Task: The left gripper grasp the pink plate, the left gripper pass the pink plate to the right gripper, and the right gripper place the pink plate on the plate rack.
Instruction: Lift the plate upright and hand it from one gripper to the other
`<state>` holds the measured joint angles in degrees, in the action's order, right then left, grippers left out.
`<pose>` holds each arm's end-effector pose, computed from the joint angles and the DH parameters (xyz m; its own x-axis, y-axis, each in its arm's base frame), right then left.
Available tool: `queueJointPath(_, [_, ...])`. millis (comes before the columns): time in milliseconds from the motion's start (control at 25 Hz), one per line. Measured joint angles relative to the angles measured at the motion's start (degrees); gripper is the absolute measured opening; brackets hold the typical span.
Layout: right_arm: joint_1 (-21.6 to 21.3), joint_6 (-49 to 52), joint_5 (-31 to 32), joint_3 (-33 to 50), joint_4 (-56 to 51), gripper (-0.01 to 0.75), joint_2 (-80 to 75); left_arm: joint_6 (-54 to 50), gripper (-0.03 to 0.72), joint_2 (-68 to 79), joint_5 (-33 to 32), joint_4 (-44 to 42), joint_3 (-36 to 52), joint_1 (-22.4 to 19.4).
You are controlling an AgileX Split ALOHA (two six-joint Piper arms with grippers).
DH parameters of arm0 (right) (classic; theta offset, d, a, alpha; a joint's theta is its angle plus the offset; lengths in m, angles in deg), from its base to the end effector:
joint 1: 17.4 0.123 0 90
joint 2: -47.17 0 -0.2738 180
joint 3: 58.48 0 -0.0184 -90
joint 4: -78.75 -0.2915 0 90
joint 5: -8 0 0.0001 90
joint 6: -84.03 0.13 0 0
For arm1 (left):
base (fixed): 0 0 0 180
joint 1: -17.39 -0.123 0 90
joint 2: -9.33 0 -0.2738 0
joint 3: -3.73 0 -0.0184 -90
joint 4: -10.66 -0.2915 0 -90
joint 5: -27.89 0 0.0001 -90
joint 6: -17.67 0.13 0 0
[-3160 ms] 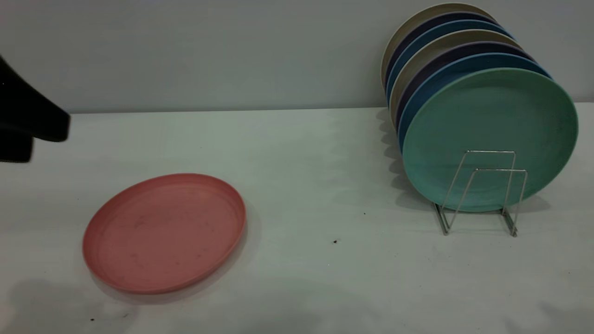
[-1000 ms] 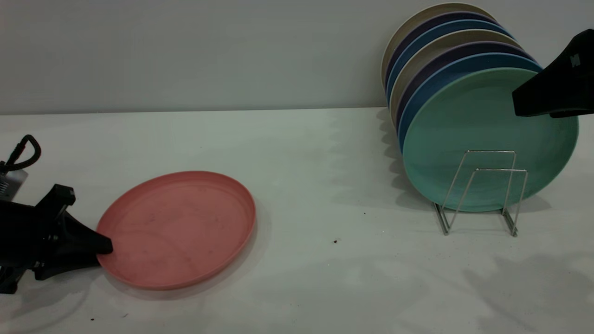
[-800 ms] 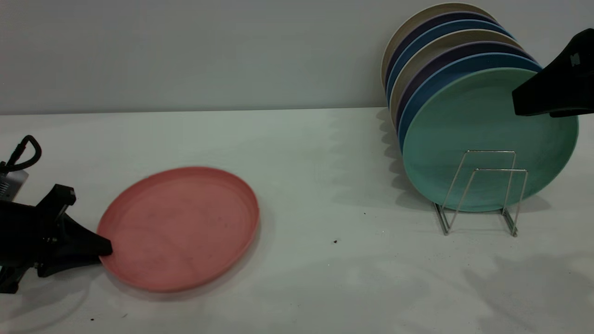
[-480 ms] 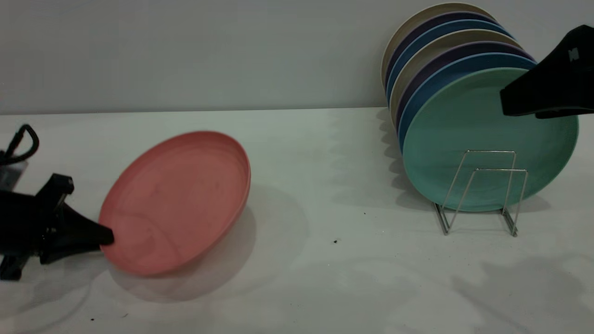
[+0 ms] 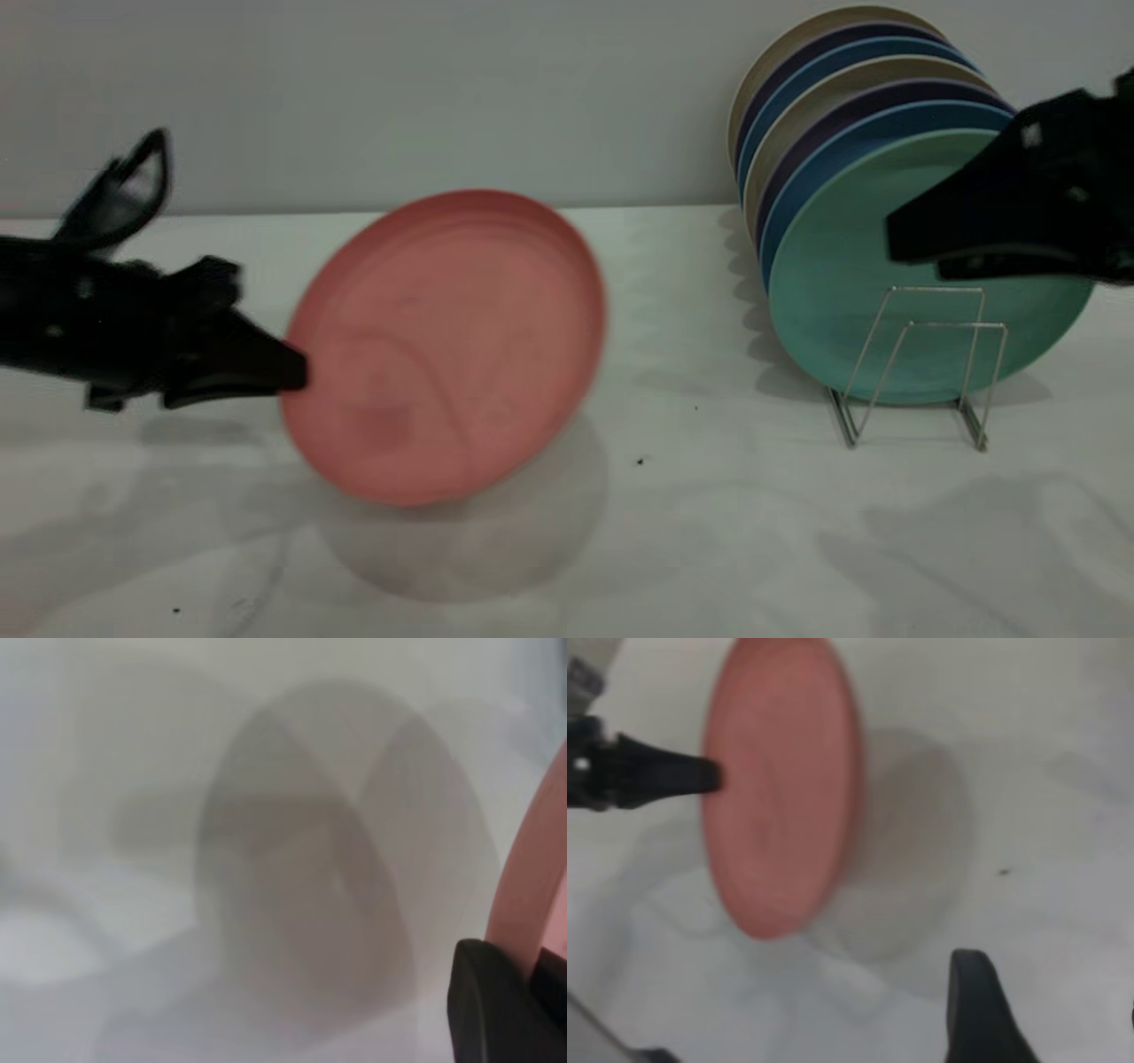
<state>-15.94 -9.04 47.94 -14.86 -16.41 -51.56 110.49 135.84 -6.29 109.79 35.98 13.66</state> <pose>0.2988 0.0908 0.0998 -0.7703 0.0293 -0.6370 -0.3987 0.7574 0.5170 0.3394 -0.0502 -0.0180 -0.9055 -0.1776 -0.3854 0.0725 0.8301 -0.5529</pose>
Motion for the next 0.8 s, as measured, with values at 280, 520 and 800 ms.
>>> queueJointPath(280, [0.0, -6.5, 7.2, -0.2, -5.5, 0.411, -6.7, -1.6, 0.02, -0.3, 0.1, 1.0, -1.6, 8.5])
queueJointPath(520, [0.0, -6.5, 8.7, -0.2, -5.8, 0.346, -8.1, -2.8, 0.02, -0.3, 0.1, 1.3, -3.1, 13.6])
queueJointPath(800, [-0.1, -6.6, 9.2, -0.3, -5.9, 0.337, -8.1, -5.2, 0.02, -0.3, 0.9, 1.3, -6.6, 18.1])
